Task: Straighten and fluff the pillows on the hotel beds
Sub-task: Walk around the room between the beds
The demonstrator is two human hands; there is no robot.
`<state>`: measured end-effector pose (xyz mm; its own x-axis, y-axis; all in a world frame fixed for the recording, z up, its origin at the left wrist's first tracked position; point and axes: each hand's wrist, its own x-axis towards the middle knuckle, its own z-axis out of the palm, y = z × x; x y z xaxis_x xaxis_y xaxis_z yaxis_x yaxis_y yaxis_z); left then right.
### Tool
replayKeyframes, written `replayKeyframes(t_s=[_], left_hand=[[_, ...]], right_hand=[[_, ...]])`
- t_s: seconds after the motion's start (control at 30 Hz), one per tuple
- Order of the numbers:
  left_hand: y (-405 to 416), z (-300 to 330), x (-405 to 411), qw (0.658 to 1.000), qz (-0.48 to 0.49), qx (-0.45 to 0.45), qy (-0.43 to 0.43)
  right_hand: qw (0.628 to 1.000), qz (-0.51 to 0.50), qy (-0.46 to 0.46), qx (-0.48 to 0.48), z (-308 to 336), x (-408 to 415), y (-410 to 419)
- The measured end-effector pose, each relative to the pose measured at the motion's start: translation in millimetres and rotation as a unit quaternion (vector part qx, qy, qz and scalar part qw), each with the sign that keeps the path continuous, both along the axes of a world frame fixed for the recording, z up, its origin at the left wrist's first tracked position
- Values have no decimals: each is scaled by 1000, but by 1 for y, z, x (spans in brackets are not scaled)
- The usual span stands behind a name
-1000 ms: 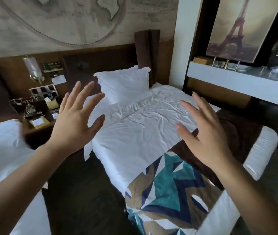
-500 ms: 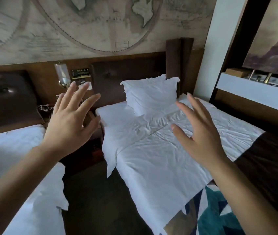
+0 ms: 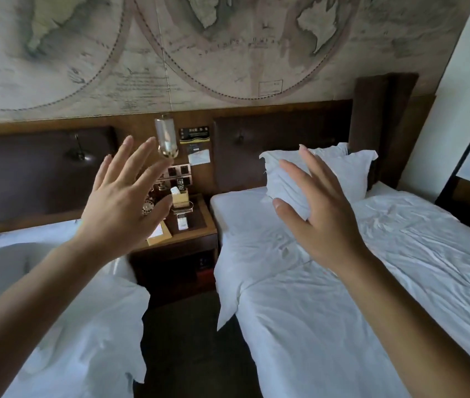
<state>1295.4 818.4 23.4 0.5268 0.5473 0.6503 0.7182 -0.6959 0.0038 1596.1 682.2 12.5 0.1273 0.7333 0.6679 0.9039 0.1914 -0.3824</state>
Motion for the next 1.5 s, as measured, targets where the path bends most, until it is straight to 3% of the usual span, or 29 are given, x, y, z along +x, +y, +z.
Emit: replayKeyframes(t_s=[0.23, 0.67, 1.1, 1.5], left_hand=[[72, 19, 21, 996, 62, -2, -70], [201, -14, 5, 992, 127, 1, -17], [409, -25, -82, 988, 149, 21, -18], [498, -45, -176, 962, 270, 33, -29]], right_hand=[[996, 86, -15, 25, 33, 20, 113], [988, 155, -6, -21, -8, 11, 274], [990, 137, -43, 0, -7, -52, 471], [972, 228, -57, -12, -23, -132, 648]])
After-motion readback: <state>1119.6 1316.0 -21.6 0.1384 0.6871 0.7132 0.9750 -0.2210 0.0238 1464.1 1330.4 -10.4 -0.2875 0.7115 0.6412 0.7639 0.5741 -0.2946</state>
